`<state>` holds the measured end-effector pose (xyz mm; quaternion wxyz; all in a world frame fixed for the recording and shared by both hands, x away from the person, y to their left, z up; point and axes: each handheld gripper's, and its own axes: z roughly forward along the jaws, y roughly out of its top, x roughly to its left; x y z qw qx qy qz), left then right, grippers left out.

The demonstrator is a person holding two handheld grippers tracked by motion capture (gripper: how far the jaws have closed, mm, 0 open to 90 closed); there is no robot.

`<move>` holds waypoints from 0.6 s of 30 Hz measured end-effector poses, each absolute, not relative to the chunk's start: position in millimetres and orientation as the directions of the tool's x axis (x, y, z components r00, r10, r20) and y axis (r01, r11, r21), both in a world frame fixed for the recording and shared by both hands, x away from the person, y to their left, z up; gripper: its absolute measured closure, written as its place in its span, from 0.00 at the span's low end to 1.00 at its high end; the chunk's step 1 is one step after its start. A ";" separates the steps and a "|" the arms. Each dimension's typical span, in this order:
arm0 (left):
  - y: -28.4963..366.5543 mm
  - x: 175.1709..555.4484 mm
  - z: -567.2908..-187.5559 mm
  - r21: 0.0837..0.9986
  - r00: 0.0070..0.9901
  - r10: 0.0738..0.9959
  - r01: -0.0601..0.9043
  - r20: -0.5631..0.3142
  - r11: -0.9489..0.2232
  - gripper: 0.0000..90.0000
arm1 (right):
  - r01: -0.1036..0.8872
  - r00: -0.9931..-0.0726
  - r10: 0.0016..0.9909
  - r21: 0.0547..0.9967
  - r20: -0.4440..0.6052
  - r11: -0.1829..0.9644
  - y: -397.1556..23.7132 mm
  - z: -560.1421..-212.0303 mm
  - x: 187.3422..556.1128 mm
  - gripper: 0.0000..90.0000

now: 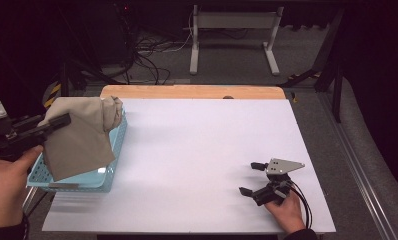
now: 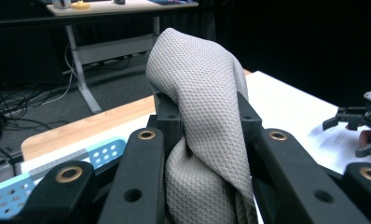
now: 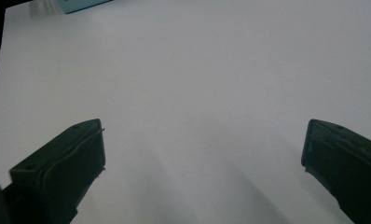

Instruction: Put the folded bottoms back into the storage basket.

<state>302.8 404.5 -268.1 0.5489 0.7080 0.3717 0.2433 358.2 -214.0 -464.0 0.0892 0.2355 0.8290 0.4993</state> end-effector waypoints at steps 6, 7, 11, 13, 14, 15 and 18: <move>413.3 297.7 -272.8 0.957 0.599 0.798 0.264 -0.064 -0.122 0.80 | 0.302 -0.872 0.481 0.869 0.086 0.391 -214.1 -464.1 358.4 0.00; 414.7 296.9 -273.6 0.956 0.596 0.800 0.268 -0.068 -0.119 0.80 | 0.302 -0.872 0.481 0.869 0.087 0.391 -214.0 -464.1 358.4 0.00; 420.8 294.5 -276.2 0.952 0.595 0.801 0.278 -0.065 -0.129 0.80 | 0.302 -0.872 0.481 0.869 0.086 0.392 -214.0 -464.2 358.5 0.00; 422.3 293.7 -277.1 0.950 0.594 0.802 0.282 -0.065 -0.132 0.80 | 0.301 -0.873 0.482 0.868 0.083 0.395 -214.1 -464.3 358.7 0.00; 423.1 293.1 -277.7 0.949 0.593 0.802 0.285 -0.066 -0.132 0.80 | 0.301 -0.872 0.482 0.868 0.083 0.396 -214.1 -464.3 358.8 0.00; 424.0 292.7 -278.1 0.948 0.593 0.802 0.287 -0.065 -0.135 0.80 | 0.301 -0.872 0.482 0.868 0.083 0.396 -214.1 -464.3 358.8 0.00; 426.5 291.5 -280.0 0.948 0.594 0.801 0.290 -0.070 -0.133 0.80 | 0.302 -0.872 0.482 0.868 0.084 0.395 -214.2 -464.3 358.8 0.00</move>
